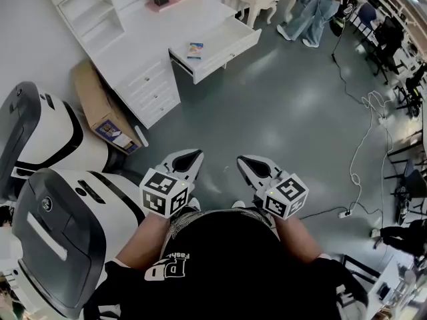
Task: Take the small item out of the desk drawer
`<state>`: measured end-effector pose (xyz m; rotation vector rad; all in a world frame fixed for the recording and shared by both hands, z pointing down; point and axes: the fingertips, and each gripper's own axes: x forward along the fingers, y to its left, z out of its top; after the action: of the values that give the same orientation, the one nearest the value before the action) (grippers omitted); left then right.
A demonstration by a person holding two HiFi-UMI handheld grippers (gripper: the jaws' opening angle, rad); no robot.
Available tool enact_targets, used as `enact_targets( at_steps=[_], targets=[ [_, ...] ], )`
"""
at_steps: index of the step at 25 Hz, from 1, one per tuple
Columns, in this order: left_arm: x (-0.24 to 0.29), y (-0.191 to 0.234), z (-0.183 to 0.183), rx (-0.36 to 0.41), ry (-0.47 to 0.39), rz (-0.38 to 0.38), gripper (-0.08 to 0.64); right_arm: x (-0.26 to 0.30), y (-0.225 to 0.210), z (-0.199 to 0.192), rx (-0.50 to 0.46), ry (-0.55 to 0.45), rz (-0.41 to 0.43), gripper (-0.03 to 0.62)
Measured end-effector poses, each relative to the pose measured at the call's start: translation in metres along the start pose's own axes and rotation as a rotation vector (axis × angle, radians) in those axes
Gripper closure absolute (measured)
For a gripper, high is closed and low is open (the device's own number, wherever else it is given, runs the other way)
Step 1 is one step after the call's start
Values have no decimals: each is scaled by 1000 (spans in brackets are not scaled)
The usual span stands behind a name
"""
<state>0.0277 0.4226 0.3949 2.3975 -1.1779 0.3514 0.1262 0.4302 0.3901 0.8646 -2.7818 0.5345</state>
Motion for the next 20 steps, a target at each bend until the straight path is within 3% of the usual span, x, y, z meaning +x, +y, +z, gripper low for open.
enact_targets(
  at_steps=[4,9,20],
  targets=[
    [-3,4,-1,5,-3,-3,545,5,5,-2,-8,2,-1,586],
    [-11,18,-2,-1,-11,3,545,20,16,-3,-111,23,-53,583],
    [-34,47,-14,33,7,-36,545,55,43,-8,-25,3,-79,583]
  ],
)
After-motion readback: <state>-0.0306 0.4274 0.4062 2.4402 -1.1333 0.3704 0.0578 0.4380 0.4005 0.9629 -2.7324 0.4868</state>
